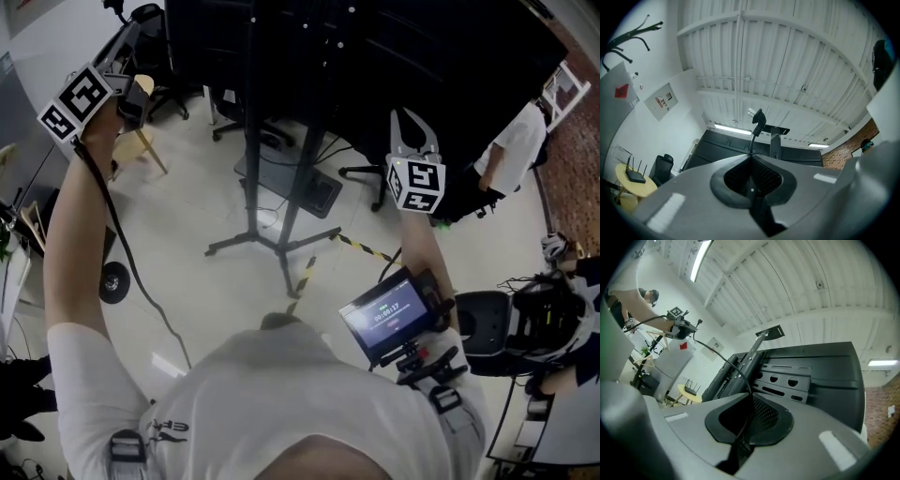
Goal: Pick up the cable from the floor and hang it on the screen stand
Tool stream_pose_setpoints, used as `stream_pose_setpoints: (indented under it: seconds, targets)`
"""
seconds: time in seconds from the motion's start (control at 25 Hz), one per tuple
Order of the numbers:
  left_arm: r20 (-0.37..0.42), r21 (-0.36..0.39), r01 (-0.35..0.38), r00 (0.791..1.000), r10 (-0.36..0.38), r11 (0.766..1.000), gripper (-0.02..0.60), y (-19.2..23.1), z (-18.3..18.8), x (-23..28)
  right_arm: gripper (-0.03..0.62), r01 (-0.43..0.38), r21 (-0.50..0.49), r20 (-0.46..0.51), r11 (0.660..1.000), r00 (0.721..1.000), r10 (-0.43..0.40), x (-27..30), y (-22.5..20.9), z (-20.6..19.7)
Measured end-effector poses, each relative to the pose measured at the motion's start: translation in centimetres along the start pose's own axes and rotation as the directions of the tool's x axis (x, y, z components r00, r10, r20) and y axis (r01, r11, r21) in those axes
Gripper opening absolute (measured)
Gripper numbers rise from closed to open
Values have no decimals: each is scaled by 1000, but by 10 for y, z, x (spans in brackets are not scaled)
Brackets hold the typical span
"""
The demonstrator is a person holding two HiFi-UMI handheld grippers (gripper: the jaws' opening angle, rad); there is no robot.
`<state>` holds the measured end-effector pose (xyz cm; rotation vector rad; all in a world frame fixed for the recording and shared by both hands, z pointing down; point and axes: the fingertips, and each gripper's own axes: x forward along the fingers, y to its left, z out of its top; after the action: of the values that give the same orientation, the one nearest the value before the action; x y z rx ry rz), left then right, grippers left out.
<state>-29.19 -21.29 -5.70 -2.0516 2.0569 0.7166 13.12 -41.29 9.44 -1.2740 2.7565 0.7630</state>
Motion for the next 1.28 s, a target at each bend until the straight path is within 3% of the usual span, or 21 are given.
stream_pose_setpoints:
  seconds: [0.16, 0.64, 0.96, 1.28]
  targets:
    - [6, -10, 20, 1000, -20, 1000, 6, 18, -9, 22, 29, 41, -25, 21, 999, 999, -40, 17, -10, 11]
    - [44, -28, 143, 989, -142, 989, 6, 44, -21, 153, 29, 196, -60, 122, 979, 975, -188, 76, -76, 58]
    - [75, -82, 304, 952, -298, 949, 6, 43, -20, 204, 28, 346, -136, 124, 928, 936, -331, 54, -86, 98]
    - [85, -134, 391, 920, -383, 910, 6, 80, -38, 256, 28, 434, -131, 99, 891, 900, -424, 82, -73, 106]
